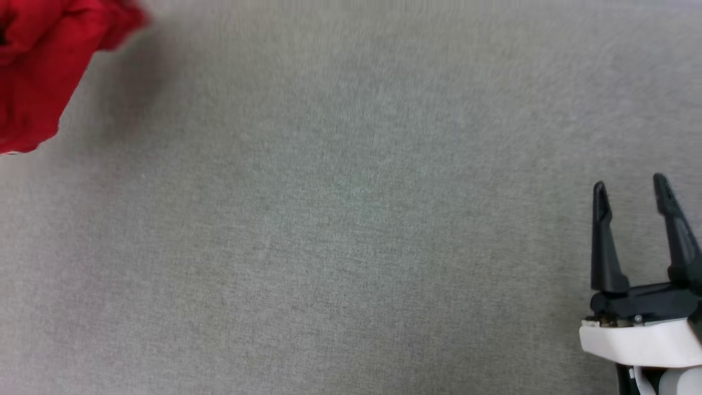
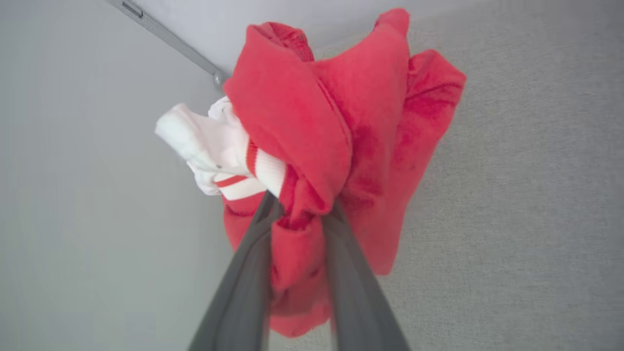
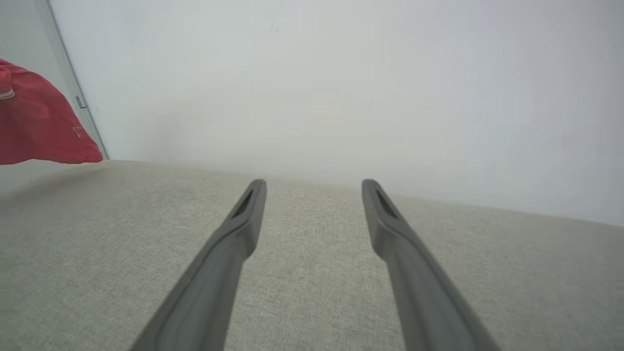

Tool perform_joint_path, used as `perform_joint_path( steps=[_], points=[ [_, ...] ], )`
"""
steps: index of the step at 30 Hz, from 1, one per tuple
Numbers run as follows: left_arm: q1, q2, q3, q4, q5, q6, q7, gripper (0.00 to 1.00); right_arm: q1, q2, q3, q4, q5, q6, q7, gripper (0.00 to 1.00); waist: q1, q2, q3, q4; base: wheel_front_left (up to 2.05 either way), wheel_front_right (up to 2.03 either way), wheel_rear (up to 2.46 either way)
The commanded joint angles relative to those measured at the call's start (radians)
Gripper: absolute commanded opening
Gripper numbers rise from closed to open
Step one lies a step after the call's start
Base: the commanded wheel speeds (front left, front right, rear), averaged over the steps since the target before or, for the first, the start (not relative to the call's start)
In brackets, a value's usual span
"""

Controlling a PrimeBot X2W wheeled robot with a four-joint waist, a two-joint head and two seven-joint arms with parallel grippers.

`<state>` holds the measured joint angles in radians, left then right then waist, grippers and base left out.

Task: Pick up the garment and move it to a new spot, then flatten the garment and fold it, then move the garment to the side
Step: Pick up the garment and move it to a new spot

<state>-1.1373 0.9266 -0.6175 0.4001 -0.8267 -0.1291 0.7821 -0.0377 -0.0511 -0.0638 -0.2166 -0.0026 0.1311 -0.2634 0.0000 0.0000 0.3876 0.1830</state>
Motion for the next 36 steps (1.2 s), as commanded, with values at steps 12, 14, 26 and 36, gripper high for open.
perform_joint_path(
  steps=[12, 14, 26, 36],
  points=[
    [-0.156, -0.079, -0.194, -0.199, 0.005, 0.001, 0.065, 0.0, 0.048, 0.002, 0.016, 0.038, 0.055, -0.001, -0.002, 1.0, 0.0, 0.0, -0.16, -0.144, 0.0, 0.0, 0.0],
    [-0.171, -0.108, -0.231, -0.221, 0.002, 0.001, 0.069, 0.0, 0.053, 0.002, 0.022, 0.043, 0.062, -0.001, -0.002, 1.0, 0.0, 0.0, -0.168, -0.177, 0.0, 0.0, 0.0],
    [-0.189, -0.287, -0.42, -0.279, -0.039, 0.001, 0.014, 0.0, 0.052, 0.002, 0.036, 0.054, 0.082, -0.001, -0.002, 1.0, 0.0, 0.0, -0.146, -0.369, 0.0, 0.0, 0.0],
    [-0.105, -0.4, -0.631, -0.214, -0.08, 0.001, -0.02, 0.0, 0.019, 0.002, 0.049, 0.06, 0.115, -0.001, -0.002, 1.0, 0.0, 0.0, -0.052, -0.428, 0.0, 0.0, 0.0]
  ],
)
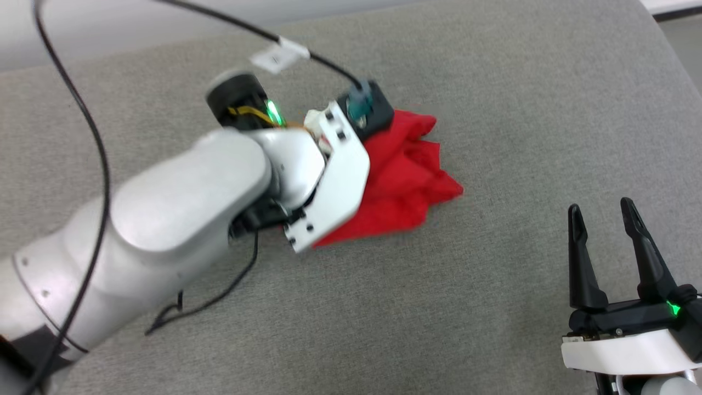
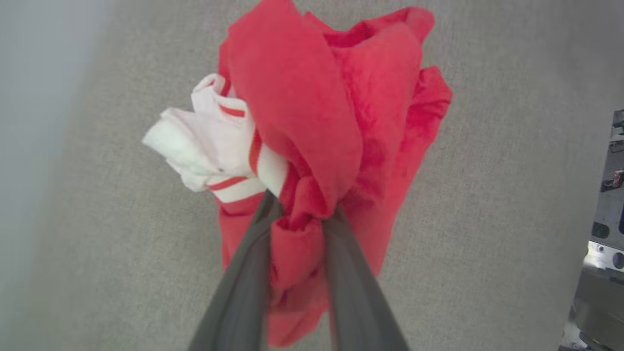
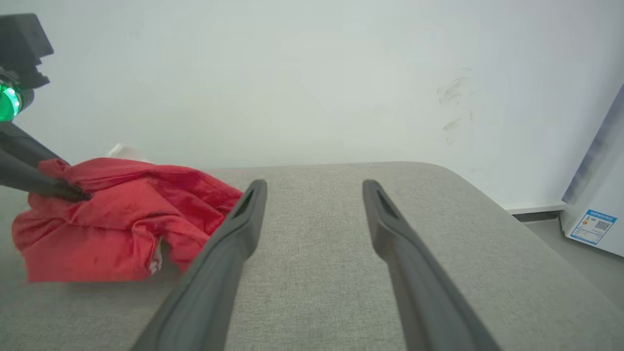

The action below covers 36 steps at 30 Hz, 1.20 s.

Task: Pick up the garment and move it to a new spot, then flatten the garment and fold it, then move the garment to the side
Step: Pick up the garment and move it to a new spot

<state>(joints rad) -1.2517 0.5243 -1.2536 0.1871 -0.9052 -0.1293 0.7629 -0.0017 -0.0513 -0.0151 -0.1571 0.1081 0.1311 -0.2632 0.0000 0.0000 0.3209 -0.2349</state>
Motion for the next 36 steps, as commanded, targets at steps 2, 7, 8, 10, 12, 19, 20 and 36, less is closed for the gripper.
perform_joint_path(
  steps=[2, 7, 8, 10, 12, 19, 20, 36],
  points=[
    [0.04, -0.011, -0.016, 0.01, -0.006, 0.001, 0.003, 0.0, -0.023, 0.002, 0.004, 0.004, 0.007, -0.001, -0.002, 1.0, 0.0, 0.0, 0.031, -0.012, 0.0, 0.0, 0.0],
    [0.154, -0.034, -0.028, 0.012, 0.025, 0.001, 0.048, 0.0, -0.033, 0.002, 0.004, 0.012, 0.013, -0.001, -0.002, 1.0, 0.0, 0.0, 0.057, -0.011, 0.0, 0.0, 0.0],
    [0.176, -0.037, -0.029, 0.01, 0.026, 0.001, 0.056, 0.0, -0.037, 0.002, 0.002, 0.014, 0.014, -0.001, -0.002, 1.0, 0.0, 0.0, 0.059, -0.009, 0.0, 0.0, 0.0],
    [0.204, -0.04, -0.035, 0.011, 0.036, 0.0, 0.054, 0.0, -0.041, 0.002, 0.0, 0.018, 0.011, -0.001, -0.002, 1.0, 0.0, 0.0, 0.061, -0.004, 0.0, 0.0, 0.0],
    [0.198, -0.04, -0.033, 0.015, 0.052, 0.0, 0.025, 0.0, -0.038, 0.002, -0.004, 0.024, 0.005, -0.001, -0.002, 1.0, 0.0, 0.0, 0.053, 0.004, 0.0, 0.0, 0.0],
    [0.154, -0.044, -0.027, 0.015, 0.097, 0.001, -0.18, 1.0, -0.005, 0.002, -0.014, 0.045, -0.011, -0.001, -0.002, 1.0, 0.0, 0.0, -0.037, 0.04, 0.0, 0.0, 0.0],
    [0.15, -0.047, -0.024, 0.02, 0.095, 0.001, -0.223, 1.0, 0.001, 0.002, -0.018, 0.046, -0.013, -0.001, -0.002, 1.0, 0.0, 0.0, -0.053, 0.048, 0.0, 0.0, 0.0],
    [0.353, -0.039, 0.16, 0.113, 0.222, 0.302, -0.89, 1.0, 0.09, 0.002, -0.065, 0.055, -0.035, -0.001, -0.002, 1.0, 0.0, 0.0, -0.196, 0.173, 0.0, 0.0, 0.0]
  ],
)
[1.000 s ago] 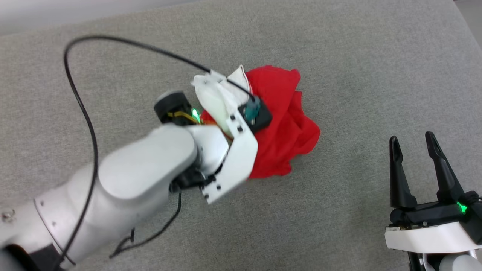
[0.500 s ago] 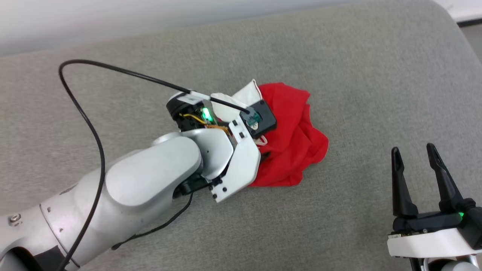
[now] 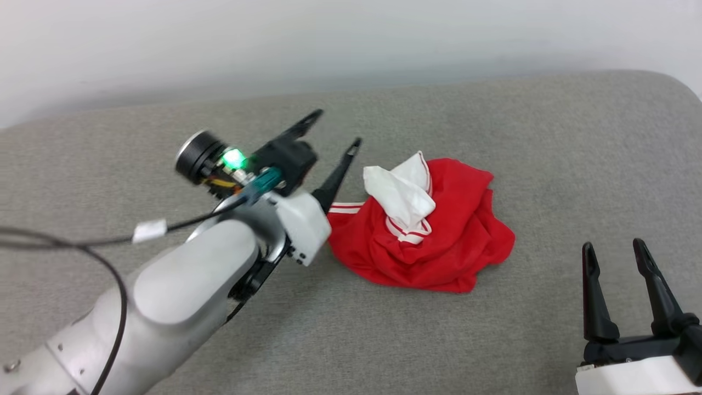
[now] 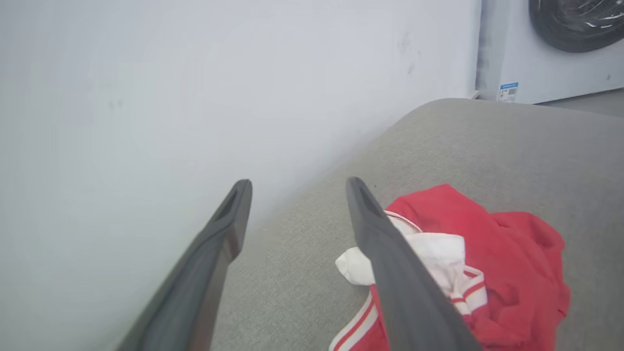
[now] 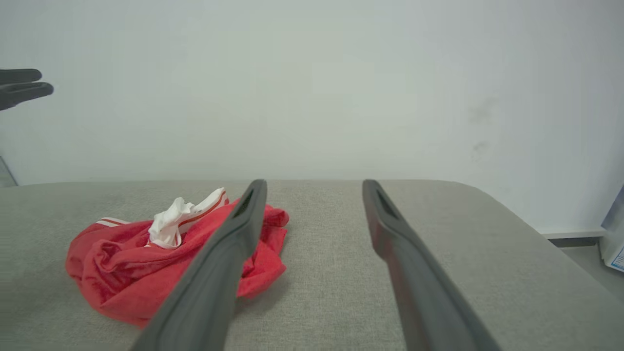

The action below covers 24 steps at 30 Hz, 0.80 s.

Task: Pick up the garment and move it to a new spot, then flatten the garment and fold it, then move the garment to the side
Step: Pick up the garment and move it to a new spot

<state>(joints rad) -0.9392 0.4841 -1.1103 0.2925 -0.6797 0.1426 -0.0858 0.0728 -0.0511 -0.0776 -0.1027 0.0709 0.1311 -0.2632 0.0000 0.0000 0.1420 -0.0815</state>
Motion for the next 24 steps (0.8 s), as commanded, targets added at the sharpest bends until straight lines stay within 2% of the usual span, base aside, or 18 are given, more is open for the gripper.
perform_joint_path(
  steps=[1, 6, 7, 10, 14, 19, 24],
  points=[
    [0.063, 0.001, 0.031, 0.009, -0.009, 0.053, -0.075, 1.0, 0.018, 0.002, -0.005, 0.0, 0.003, -0.001, -0.002, 1.0, 0.0, 0.0, -0.022, 0.024, 0.0, 0.0, 0.0],
    [0.174, 0.024, 0.109, 0.003, -0.002, 0.178, -0.167, 1.0, 0.038, 0.002, -0.009, 0.004, 0.007, -0.001, -0.002, 1.0, 0.0, 0.0, -0.04, 0.04, 0.0, 0.0, 0.0],
    [0.174, 0.024, 0.109, 0.003, -0.002, 0.178, -0.167, 1.0, 0.038, 0.002, -0.009, 0.004, 0.007, -0.001, -0.002, 1.0, 0.0, 0.0, -0.04, 0.04, 0.0, 0.0, 0.0],
    [0.256, 0.031, 0.169, -0.03, 0.008, 0.242, -0.179, 1.0, 0.049, 0.002, -0.012, 0.008, 0.006, -0.001, -0.002, 1.0, 0.0, 0.0, -0.051, 0.046, 0.0, 0.0, 0.0],
    [0.387, 0.025, 0.297, -0.122, 0.073, 0.315, -0.179, 1.0, 0.054, 0.002, -0.015, 0.01, 0.007, -0.001, -0.002, 1.0, 0.0, 0.0, -0.063, 0.051, 0.0, 0.0, 0.0],
    [0.559, -0.009, 0.446, -0.208, 0.162, 0.347, -0.179, 1.0, 0.068, 0.002, -0.017, 0.011, 0.01, -0.001, -0.002, 1.0, 0.0, 0.0, -0.077, 0.06, 0.0, 0.0, 0.0],
    [0.702, -0.066, 0.568, -0.254, 0.244, 0.327, -0.18, 1.0, 0.078, 0.002, -0.018, 0.017, 0.018, -0.001, -0.002, 1.0, 0.0, 0.0, -0.092, 0.069, 0.0, 0.0, 0.0]
  ],
)
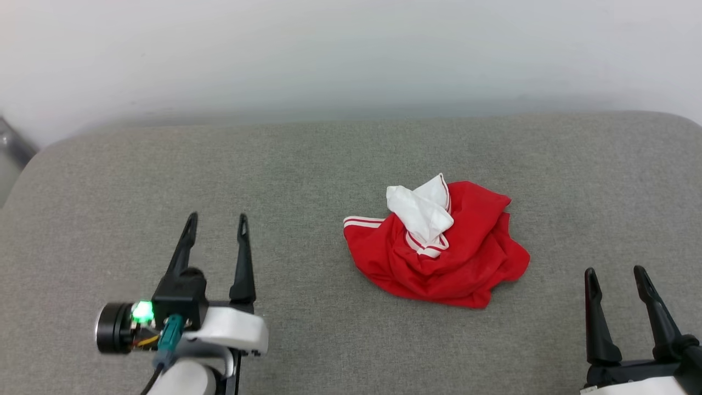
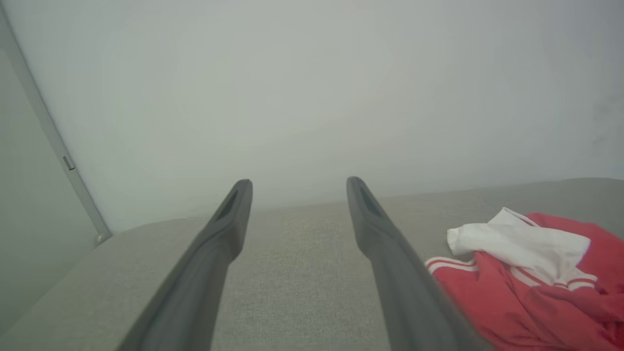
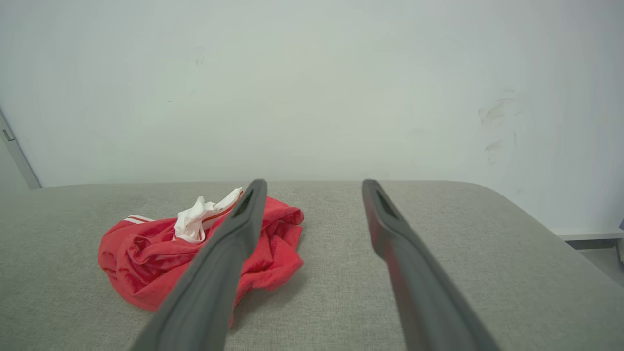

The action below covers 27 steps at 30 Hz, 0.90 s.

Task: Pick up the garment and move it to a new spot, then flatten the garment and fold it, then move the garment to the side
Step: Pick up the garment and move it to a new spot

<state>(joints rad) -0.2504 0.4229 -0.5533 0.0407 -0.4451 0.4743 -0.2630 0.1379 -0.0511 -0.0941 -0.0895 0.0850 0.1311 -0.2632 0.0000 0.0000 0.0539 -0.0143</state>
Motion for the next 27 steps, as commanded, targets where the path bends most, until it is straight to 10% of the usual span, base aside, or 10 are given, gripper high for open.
perform_joint_path(
  steps=[1, 27],
  points=[
    [0.038, -0.019, 0.032, -0.008, 0.022, -0.011, -0.002, 1.0, 0.012, 0.002, -0.001, 0.005, 0.005, -0.001, -0.002, 1.0, 0.0, 0.0, -0.007, 0.003, 0.0, 0.0, 0.0],
    [0.31, -0.274, 0.346, 0.026, 0.259, -0.275, -0.003, 1.0, 0.08, 0.002, 0.01, 0.018, 0.037, -0.001, -0.002, 1.0, 0.0, 0.0, -0.076, 0.017, 0.0, 0.0, 0.0]
  ],
)
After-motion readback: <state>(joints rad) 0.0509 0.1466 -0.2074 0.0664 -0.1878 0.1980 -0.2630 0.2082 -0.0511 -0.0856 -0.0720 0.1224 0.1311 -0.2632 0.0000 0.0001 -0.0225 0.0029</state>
